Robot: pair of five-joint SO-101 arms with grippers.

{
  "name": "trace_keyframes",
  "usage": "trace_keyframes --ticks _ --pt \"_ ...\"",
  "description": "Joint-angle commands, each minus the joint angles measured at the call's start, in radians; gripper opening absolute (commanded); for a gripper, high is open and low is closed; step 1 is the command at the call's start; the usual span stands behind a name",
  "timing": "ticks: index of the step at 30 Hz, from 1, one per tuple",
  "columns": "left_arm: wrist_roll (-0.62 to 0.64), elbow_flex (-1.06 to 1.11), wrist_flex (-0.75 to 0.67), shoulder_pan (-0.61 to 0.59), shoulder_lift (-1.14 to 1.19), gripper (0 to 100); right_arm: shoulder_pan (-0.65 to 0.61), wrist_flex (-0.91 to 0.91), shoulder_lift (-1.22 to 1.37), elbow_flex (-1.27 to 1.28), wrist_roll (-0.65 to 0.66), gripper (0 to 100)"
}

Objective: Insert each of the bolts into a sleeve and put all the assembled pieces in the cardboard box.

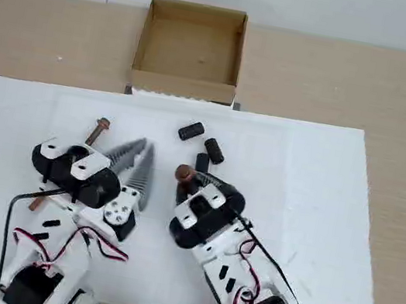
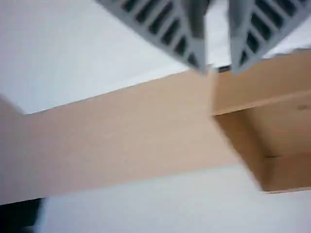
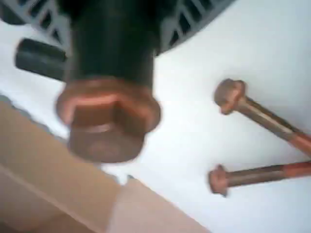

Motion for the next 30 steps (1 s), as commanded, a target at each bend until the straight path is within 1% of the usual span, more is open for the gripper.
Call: trace_keyframes --ticks 1,3,6,10,14,17,20,24,30 --pt "-0.068 -0.013 0.005 -0.106 -0.006 1 0.062 -0.024 -0.015 -0.003 0.002 0.2" --pt "-0.092 0.021 0.005 -0.161 -0.006 1 0.094 -0.024 -0.015 -0.003 -0.003 0.2" --pt "-0.1 0.102 0.006 -0.235 -0.006 1 0.151 -0.015 -0.015 -0.015 -0.081 0.2" --pt "-0.1 0.232 0.006 -0.296 -0.006 1 0.228 0.12 -0.013 -0.078 -0.19 0.2" --pt "-0.101 0.326 0.009 -0.324 -0.005 1 0.272 0.259 -0.013 -0.138 -0.259 0.2" --pt "-0.101 0.325 0.075 -0.319 -0.006 1 0.272 0.32 -0.012 -0.195 -0.281 0.2" --pt "-0.101 0.323 0.12 -0.324 -0.006 1 0.272 0.341 0.016 -0.256 -0.281 0.2" --pt "-0.101 0.321 0.123 -0.325 -0.006 1 0.272 0.329 0.214 -0.393 -0.282 0.2" --pt "-0.101 0.321 0.123 -0.325 -0.006 1 0.272 0.262 0.754 -0.795 -0.311 0.2"
